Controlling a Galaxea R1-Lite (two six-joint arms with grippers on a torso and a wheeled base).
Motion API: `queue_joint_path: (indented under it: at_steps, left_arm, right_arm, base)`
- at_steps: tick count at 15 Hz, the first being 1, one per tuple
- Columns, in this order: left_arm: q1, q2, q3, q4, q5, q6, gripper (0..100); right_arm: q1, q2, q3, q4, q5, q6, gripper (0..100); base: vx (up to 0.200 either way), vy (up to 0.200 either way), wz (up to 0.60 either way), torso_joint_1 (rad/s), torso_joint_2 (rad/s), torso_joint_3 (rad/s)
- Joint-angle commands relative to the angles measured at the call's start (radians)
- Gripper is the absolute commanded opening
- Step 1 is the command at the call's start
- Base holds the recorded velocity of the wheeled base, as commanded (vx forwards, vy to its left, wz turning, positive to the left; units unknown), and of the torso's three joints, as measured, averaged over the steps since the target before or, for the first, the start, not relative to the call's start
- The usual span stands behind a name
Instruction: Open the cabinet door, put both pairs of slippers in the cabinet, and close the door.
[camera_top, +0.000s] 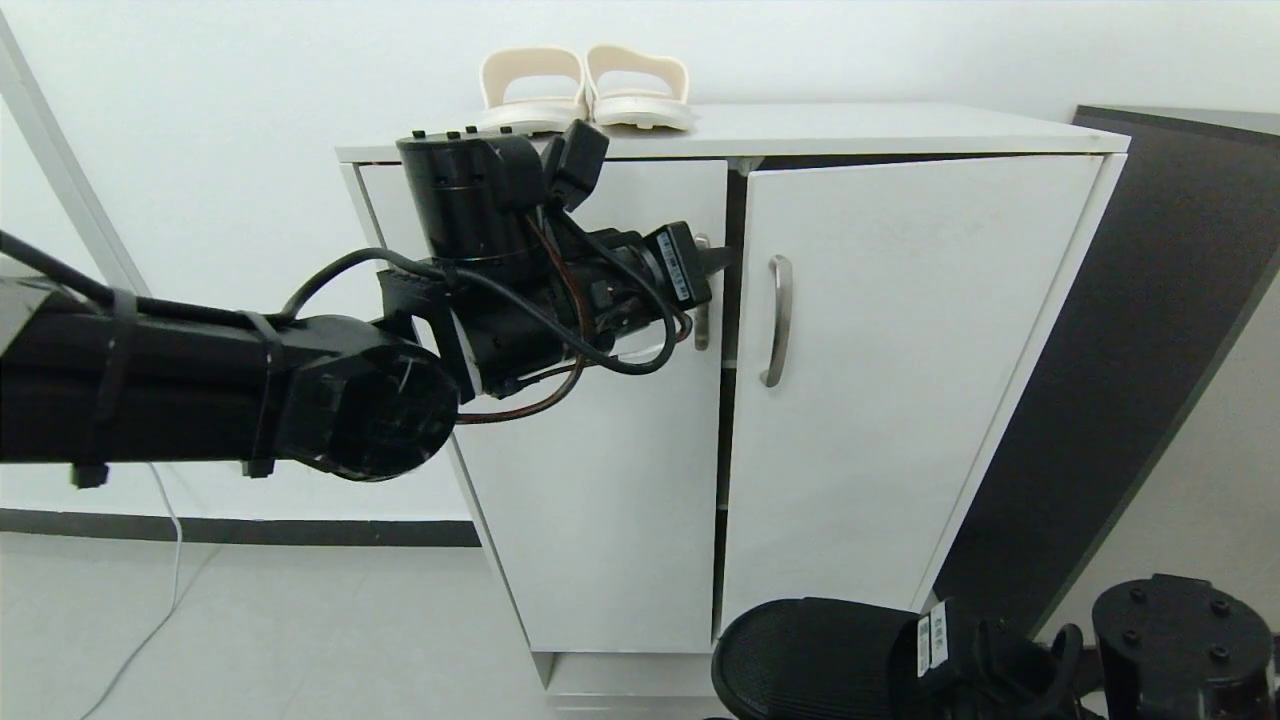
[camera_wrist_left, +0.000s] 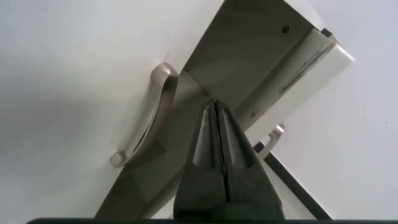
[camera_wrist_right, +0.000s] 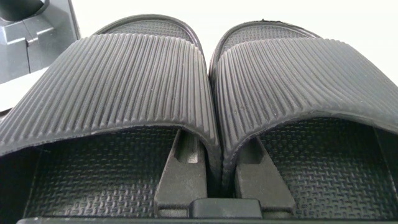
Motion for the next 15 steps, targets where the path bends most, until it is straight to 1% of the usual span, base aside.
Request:
queue_joint_path:
  at_steps: [1,4,9,11,12,14,15]
  left_arm:
    - [-0.013,0.029,-0.024,-0.001,-0.001,-0.001,0]
    - [-0.021,0.055,-0.053,-0.001,0.0,0.001,0]
    - [-0.021,0.059,-0.056,-0.001,0.005,0.001,0]
    - [-0.027,0.062,-0.054,-0.005,-0.001,-0.001,0]
    - [-0.044,0.059,-0.051,-0.007,-0.001,-0.002,0]
    - [-0.102,0.038,-0.022,-0.01,0.006,-0.001,0]
    - [-0.154,0.004,0.016,-0.01,0.008,0.001,0]
  right_arm:
    - [0.001,0.005,0.002,0.0,0.003,-0.001,0]
    - [0.011,0.005,0.017,0.0,0.005,-0.021,0]
    - [0.013,0.008,0.02,0.0,0.006,-0.027,0]
    - [0.019,0.009,0.022,0.0,0.005,-0.029,0]
    - [0.021,0.009,0.02,0.0,0.003,-0.027,0]
    - [0.039,0.002,0.028,0.0,0.005,-0.025,0]
    - [0.057,-0.011,0.037,0.0,0.005,-0.025,0]
  base:
    - [0.0,0.0,0.0,0.0,0.0,0.0]
    - [0.0,0.0,0.0,0.0,0.0,0.0]
    - [0.0,0.0,0.0,0.0,0.0,0.0]
    - [-0.2,0.0,0.0,0.007,0.0,0.007]
    - [-0.2,0.0,0.0,0.007,0.0,-0.002]
    - [-0.2,0.0,0.0,0.002,0.0,0.0]
    - [-0.2,0.0,0.0,0.002,0.01,0.002]
